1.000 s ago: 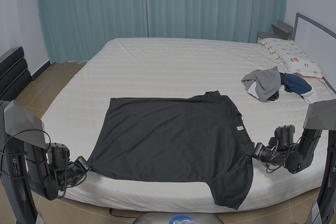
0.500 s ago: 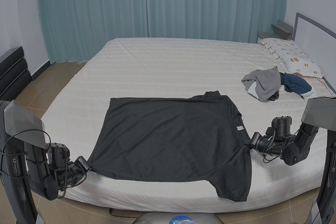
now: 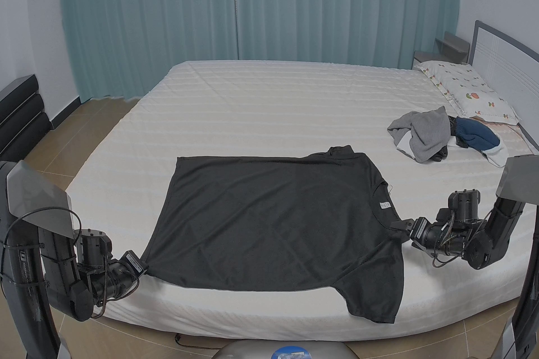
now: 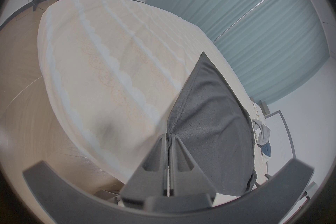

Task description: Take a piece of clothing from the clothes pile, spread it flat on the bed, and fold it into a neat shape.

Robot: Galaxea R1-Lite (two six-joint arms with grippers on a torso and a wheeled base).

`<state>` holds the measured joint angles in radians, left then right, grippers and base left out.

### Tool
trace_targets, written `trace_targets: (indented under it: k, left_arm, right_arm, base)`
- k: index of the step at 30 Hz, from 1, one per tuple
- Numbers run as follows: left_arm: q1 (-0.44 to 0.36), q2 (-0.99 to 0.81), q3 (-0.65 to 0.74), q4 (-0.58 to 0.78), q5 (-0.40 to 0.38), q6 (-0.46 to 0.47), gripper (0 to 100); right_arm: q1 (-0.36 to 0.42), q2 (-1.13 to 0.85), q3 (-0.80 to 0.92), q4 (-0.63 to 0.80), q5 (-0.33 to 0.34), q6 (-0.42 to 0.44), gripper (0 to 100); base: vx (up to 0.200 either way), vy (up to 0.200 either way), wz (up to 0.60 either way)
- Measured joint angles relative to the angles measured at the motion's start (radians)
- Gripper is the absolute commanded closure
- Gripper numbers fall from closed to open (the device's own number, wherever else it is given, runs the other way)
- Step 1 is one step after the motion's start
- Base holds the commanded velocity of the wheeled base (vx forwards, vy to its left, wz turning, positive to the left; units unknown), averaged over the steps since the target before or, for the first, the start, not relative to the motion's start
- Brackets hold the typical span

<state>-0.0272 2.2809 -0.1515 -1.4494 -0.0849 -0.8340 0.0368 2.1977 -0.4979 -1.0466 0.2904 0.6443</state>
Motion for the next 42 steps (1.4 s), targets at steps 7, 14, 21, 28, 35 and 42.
trace_targets:
  k: [7, 14, 21, 28, 35, 42]
  left_arm:
    - [0.001, -0.001, 0.003, 0.000, 0.000, 0.000, 100]
    - [0.001, -0.001, 0.008, 0.000, -0.004, 0.001, 100]
    - [0.000, -0.002, 0.011, 0.000, -0.006, 0.001, 100]
    - [0.000, -0.002, 0.016, 0.000, -0.007, 0.001, 100]
    - [-0.002, -0.002, 0.020, -0.001, -0.021, 0.002, 100]
    - [0.000, -0.002, 0.026, -0.001, -0.025, 0.002, 100]
  right_arm:
    - [-0.004, -0.045, 0.126, -0.007, 0.054, -0.099, 0]
    - [0.031, -0.031, 0.226, -0.022, 0.081, -0.155, 0]
    - [0.071, -0.020, 0.236, -0.023, 0.081, -0.146, 0]
    - [0.107, -0.013, 0.218, -0.024, 0.081, -0.127, 0]
    - [0.116, -0.004, 0.225, -0.022, 0.066, -0.142, 100]
    - [0.095, -0.004, 0.250, -0.021, 0.030, -0.151, 100]
  base:
    - [0.000, 0.000, 0.00]
    - [0.000, 0.000, 0.00]
    - [0.000, 0.000, 0.00]
    - [0.000, 0.000, 0.00]
    - [0.000, 0.000, 0.00]
    - [0.000, 0.000, 0.00]
